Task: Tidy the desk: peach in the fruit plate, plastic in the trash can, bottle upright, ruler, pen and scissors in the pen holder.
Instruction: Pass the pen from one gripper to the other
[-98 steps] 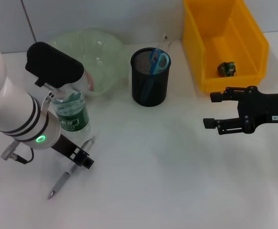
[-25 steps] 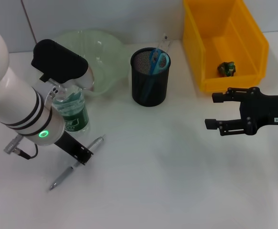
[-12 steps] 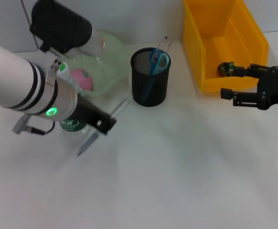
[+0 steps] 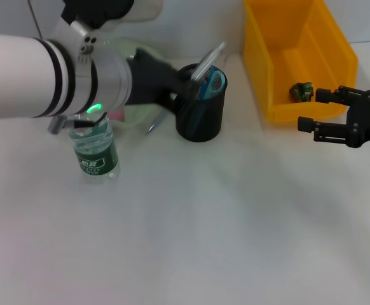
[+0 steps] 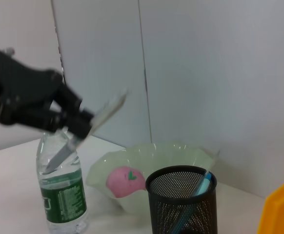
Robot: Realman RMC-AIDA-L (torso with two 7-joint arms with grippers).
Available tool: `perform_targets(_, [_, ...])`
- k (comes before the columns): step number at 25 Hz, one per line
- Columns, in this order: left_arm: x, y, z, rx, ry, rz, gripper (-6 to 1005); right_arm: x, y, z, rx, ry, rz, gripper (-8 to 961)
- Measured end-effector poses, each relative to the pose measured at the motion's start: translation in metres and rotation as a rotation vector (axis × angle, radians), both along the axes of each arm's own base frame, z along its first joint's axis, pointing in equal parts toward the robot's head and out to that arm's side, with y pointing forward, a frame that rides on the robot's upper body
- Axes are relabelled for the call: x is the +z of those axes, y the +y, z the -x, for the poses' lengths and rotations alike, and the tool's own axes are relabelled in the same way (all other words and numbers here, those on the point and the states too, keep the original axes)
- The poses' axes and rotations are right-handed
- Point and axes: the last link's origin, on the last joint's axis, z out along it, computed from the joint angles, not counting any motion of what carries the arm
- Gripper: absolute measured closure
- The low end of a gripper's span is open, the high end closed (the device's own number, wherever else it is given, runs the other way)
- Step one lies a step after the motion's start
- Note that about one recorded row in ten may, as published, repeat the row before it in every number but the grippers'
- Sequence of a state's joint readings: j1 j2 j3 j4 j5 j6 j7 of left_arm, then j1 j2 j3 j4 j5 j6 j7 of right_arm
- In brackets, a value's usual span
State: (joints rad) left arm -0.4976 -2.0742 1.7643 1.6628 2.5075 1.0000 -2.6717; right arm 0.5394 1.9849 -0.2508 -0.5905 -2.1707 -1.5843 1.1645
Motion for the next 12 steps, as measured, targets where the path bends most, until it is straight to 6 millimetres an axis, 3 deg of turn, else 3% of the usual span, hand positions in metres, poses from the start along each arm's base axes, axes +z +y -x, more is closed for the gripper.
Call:
perform_targets(7, [0.007,0.002,-0.021,-0.168,-0.178,-0.067,847,0.001,-0.003,-0.002,-0.004,0.011,-0.008,137])
perform_targets(12, [0.008,0.008,-0.021,-0.252,-0.302,-0.122,846,0.002,-0.003,-0.001,0.000,0.017,-0.009,137])
